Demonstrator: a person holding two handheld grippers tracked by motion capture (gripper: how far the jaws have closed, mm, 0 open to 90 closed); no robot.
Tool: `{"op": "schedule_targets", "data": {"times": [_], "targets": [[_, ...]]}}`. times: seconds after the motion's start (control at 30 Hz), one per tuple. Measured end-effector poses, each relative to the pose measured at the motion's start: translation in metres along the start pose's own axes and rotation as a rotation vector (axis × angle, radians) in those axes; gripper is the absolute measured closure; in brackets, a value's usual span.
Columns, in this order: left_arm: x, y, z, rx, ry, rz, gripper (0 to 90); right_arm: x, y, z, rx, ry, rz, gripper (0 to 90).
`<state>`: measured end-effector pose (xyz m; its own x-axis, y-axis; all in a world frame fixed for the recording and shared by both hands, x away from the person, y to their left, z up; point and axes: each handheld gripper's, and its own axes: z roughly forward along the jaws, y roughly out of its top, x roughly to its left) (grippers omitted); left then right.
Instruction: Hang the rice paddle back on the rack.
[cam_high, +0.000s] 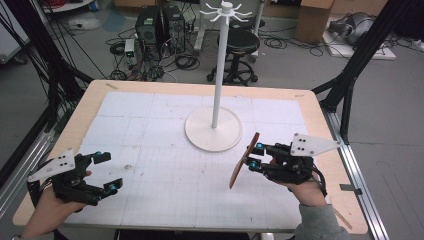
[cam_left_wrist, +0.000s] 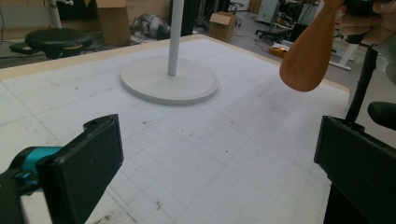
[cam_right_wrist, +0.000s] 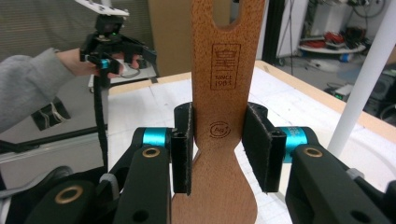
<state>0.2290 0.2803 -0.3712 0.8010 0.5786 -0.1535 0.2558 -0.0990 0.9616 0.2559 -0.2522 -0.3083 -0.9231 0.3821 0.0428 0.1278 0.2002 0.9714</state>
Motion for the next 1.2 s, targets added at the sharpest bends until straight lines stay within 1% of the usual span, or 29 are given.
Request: {"op": "schedule_targets", "data": {"times": [0.23,0.27,0.43,0.53,0.6,0.7,0.77,0.9,0.93,1.0,1.07,1.2], "targets": [[0.003,-0.001,-0.003,-0.02,0.003,-0.013,1.8,-0.011,0.003,-0.008,-0.026,-0.001,0.007,64.2],[0.004,-0.002,-0.003,-0.02,0.003,-0.017,1.8,-0.014,0.005,-0.009,-0.026,0.0,0.017,64.2],[0.006,-0.005,-0.003,-0.021,0.006,-0.027,1.8,-0.026,0.012,-0.008,-0.009,-0.011,0.029,64.2],[0.006,-0.005,-0.004,-0.028,-0.001,-0.028,1.8,-0.033,0.018,-0.007,0.001,-0.018,0.029,64.2],[0.006,-0.004,-0.005,-0.049,-0.021,-0.029,1.8,-0.036,0.021,-0.007,-0.005,-0.015,0.027,64.1],[0.006,-0.003,-0.006,-0.061,-0.027,-0.027,1.8,-0.044,0.027,-0.005,-0.009,-0.011,0.029,64.1],[0.006,-0.003,-0.007,-0.061,-0.029,-0.025,1.8,-0.048,0.031,-0.004,-0.006,-0.021,0.019,64.2],[0.006,-0.004,-0.006,-0.06,-0.026,-0.029,1.8,-0.053,0.039,-0.004,0.004,-0.022,0.01,64.2],[0.006,-0.004,-0.006,-0.059,-0.027,-0.028,1.8,-0.054,0.041,-0.003,0.009,-0.019,0.005,64.2],[0.007,-0.005,-0.007,-0.057,-0.027,-0.03,1.8,-0.056,0.044,-0.002,0.018,-0.026,-0.009,64.1],[0.008,-0.006,-0.006,-0.058,-0.026,-0.034,1.8,-0.059,0.048,0.0,0.026,-0.028,-0.003,64.2],[0.009,-0.006,-0.007,-0.06,-0.029,-0.042,1.8,-0.065,0.054,0.003,0.021,-0.034,-0.007,64.2]]}}
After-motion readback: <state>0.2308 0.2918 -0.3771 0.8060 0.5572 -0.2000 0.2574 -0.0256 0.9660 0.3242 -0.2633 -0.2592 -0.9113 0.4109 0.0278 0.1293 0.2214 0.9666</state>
